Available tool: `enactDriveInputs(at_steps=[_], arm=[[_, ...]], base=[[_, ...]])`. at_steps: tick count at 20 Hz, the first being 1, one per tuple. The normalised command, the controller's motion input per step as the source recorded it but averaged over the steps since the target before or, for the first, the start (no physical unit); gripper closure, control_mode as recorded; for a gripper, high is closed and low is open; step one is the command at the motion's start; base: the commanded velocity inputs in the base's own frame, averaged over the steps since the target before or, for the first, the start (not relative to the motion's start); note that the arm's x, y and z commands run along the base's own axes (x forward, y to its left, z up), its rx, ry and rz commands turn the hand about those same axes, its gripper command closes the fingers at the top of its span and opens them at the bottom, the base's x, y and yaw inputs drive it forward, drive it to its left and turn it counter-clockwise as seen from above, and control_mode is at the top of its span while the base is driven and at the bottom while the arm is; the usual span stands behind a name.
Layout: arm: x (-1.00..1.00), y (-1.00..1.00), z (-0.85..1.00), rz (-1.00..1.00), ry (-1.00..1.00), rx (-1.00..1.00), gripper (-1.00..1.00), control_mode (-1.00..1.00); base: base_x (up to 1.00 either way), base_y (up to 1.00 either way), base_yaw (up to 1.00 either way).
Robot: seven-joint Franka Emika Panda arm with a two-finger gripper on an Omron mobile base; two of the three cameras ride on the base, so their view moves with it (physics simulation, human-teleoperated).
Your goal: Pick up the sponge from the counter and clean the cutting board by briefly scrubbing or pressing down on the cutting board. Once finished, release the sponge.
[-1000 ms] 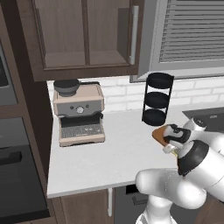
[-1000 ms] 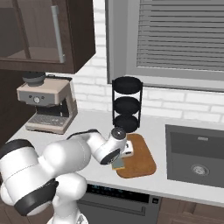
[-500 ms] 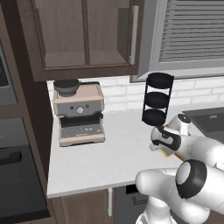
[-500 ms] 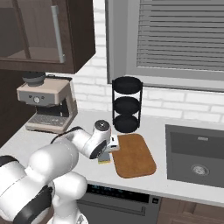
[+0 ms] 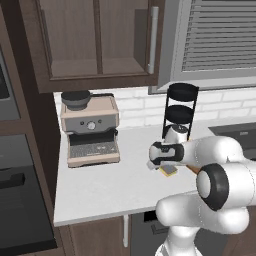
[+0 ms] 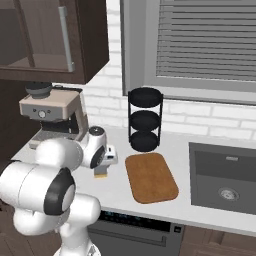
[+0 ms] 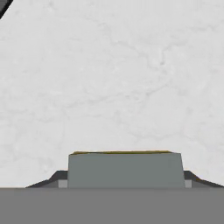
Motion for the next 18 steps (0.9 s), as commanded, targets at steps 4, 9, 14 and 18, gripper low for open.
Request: enactDriveInputs(at_steps=[4, 9, 14, 18], arm=[[0.33, 0.46, -0.04, 0.00, 0.02, 0.01, -1.00, -1.00], [0.03, 0.01, 0.00, 0.00, 0.00, -0.03, -1.00, -1.00], [0.27, 0.00, 0.00, 0.00, 0.02, -0.01, -1.00, -1.00], [0.09, 0.00, 0.21, 0.00, 0.00, 0.00, -1.00, -1.00]], base=[[0.00, 0.00, 0.00], [0.00, 0.00, 0.00], [0.00, 0.00, 0.00], [0.00, 0.00, 0.00]])
